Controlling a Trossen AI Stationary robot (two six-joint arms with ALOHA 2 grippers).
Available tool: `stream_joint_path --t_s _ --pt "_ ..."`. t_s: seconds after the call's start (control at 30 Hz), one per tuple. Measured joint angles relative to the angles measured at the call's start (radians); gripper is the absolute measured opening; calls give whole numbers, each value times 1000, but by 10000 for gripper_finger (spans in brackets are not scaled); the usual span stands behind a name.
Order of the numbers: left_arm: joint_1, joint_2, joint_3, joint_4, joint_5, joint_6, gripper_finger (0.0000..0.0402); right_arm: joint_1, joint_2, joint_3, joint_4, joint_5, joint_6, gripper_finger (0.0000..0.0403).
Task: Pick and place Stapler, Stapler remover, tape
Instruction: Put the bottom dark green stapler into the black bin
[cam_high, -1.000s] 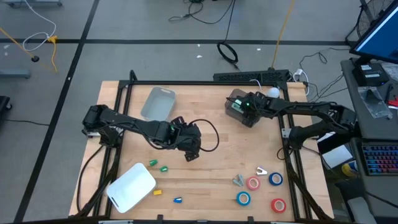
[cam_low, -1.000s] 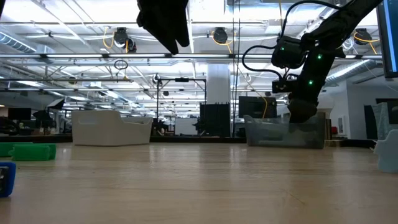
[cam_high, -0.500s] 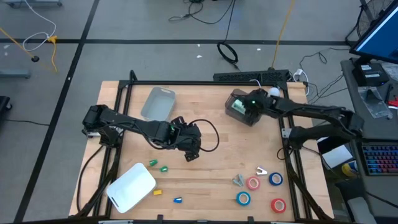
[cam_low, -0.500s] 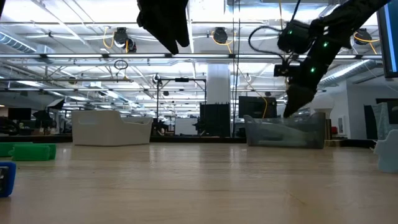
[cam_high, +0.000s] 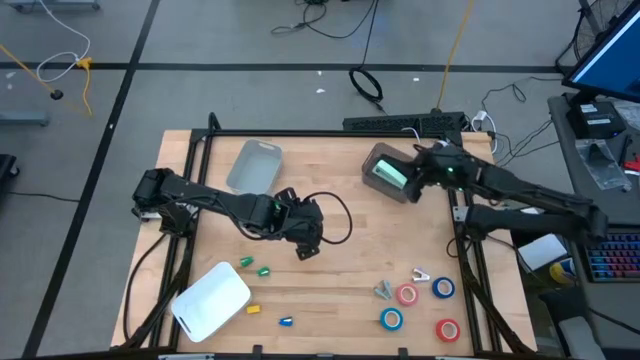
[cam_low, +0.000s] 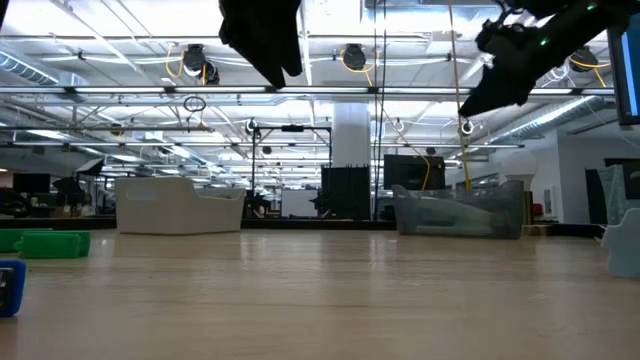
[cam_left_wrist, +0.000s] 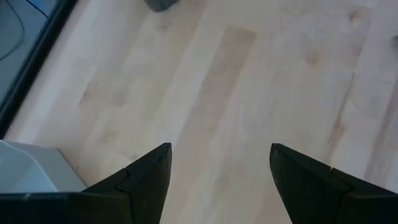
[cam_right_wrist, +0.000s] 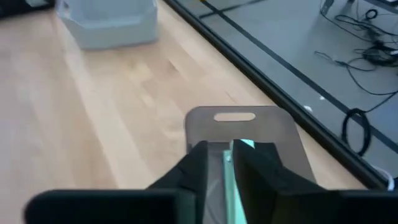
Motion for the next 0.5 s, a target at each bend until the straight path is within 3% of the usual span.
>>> stream_joint_path --t_s 0.17,0.5 --pt "-4 0 0 -3 97 52 271 48 -100 0 -57 -1 59 5" --pt "-44 0 -70 -38 132 46 271 131 -252 -42 -56 -1 127 2"
